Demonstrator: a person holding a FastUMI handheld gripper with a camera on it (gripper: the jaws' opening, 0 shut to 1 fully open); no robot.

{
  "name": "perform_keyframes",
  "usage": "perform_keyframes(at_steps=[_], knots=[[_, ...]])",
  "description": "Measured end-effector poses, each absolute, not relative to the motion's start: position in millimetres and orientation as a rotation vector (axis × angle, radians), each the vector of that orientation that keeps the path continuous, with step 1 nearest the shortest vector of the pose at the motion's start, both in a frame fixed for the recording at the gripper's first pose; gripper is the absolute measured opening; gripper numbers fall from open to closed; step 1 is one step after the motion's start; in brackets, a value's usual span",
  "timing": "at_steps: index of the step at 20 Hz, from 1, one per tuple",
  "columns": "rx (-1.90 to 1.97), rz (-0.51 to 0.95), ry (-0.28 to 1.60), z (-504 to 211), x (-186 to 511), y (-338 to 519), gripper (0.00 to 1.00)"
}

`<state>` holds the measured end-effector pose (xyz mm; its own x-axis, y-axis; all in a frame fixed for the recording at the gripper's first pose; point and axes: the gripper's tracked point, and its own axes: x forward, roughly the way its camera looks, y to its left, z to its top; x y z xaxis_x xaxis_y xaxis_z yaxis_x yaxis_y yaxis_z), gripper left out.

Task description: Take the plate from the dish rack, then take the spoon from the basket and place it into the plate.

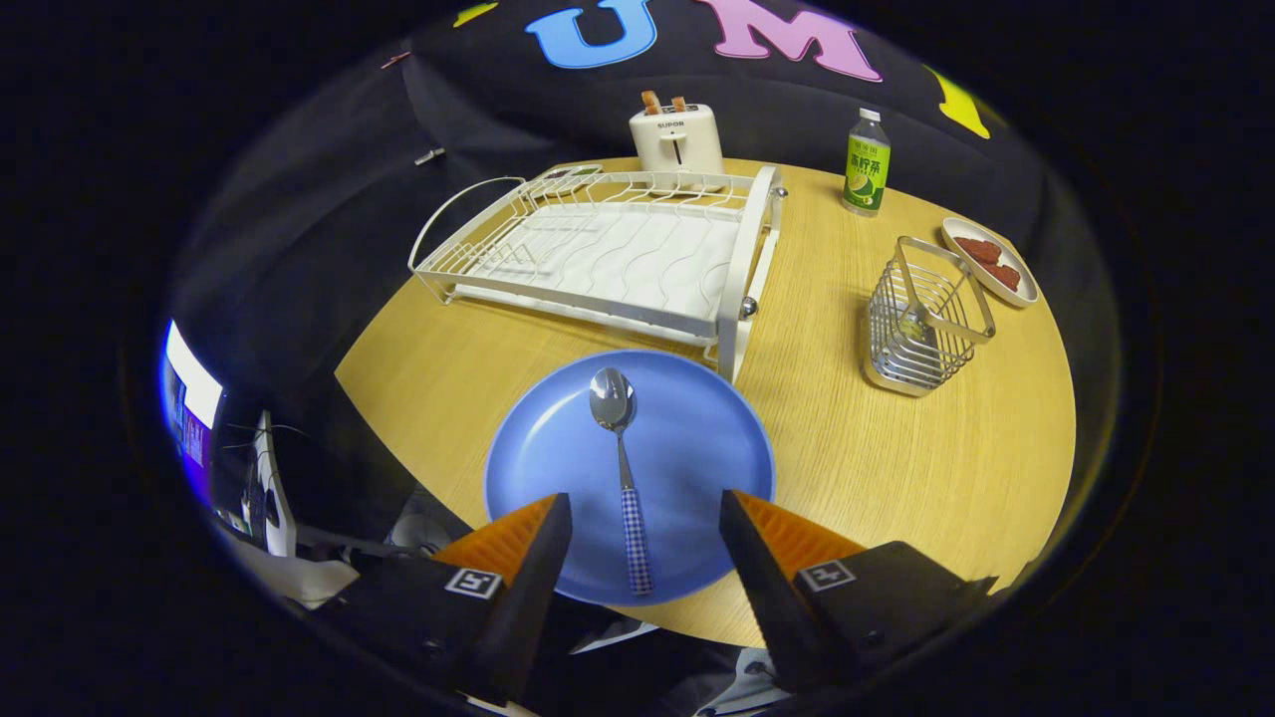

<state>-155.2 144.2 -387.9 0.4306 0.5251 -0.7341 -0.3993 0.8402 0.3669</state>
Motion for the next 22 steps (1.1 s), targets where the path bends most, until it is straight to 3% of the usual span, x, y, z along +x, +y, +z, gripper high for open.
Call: perform_keyframes(at_steps=[2,10,22], knots=[[0.135,0.576,0.967,-388,-154,144,0.99],[0.153,0.512,0.864,-345,-121,135,0.99],[0.136,0.340,0.425,-158,-29,47,0.99]])
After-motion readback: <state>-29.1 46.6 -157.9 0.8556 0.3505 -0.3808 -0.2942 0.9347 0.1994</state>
